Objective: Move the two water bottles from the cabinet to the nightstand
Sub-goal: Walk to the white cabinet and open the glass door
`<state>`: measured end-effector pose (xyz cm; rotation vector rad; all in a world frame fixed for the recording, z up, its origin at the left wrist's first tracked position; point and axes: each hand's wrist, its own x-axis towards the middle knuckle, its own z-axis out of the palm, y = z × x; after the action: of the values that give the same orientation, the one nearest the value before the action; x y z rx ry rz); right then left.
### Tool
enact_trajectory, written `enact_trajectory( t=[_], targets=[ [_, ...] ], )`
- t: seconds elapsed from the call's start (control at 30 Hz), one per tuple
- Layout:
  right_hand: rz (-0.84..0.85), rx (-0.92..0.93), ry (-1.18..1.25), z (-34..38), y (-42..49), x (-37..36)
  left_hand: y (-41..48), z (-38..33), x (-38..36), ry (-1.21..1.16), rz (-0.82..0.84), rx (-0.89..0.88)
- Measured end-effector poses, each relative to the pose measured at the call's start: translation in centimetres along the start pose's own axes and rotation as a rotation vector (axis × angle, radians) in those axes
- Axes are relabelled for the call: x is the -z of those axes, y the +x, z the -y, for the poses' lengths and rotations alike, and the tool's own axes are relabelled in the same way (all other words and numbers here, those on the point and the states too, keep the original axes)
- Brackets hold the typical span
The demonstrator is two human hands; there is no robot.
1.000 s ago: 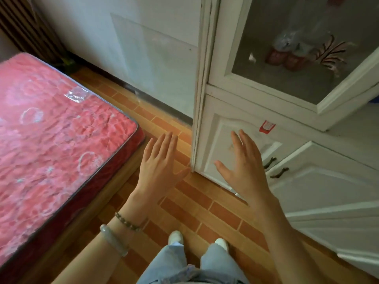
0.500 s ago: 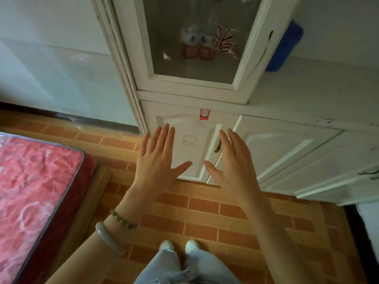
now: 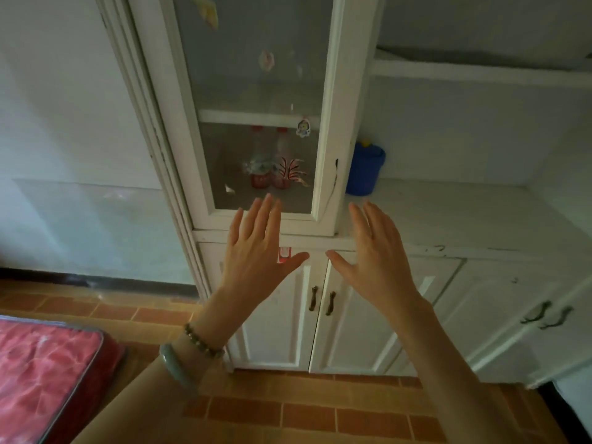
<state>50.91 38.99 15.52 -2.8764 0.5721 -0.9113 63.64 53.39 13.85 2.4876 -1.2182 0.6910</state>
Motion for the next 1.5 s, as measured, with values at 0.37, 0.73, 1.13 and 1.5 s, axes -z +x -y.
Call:
enact_trajectory(
  t=[0.37,0.73,1.13,1.5],
  targets=[
    [-0.309,0.02,-0.044,-1.0,9.1,10.5,12.1,-2.0,10.4,0.019,-0.338,-0.086],
    [-0.491,0.082,-0.141,-1.5,15.5,17.4,21.2,-2.3,15.0,0.099,-0.519,-0.128],
    [-0.547,0.093,-0.214,-4.3,21.3,18.4,32.6,-4.3,15.4,0.181,-0.617,-0.227],
    [-0.541,0.112,-0.21,-6.0,24.0,18.1,38.0,-5.3,14.3,0.229,-0.711,-0.235]
  ],
)
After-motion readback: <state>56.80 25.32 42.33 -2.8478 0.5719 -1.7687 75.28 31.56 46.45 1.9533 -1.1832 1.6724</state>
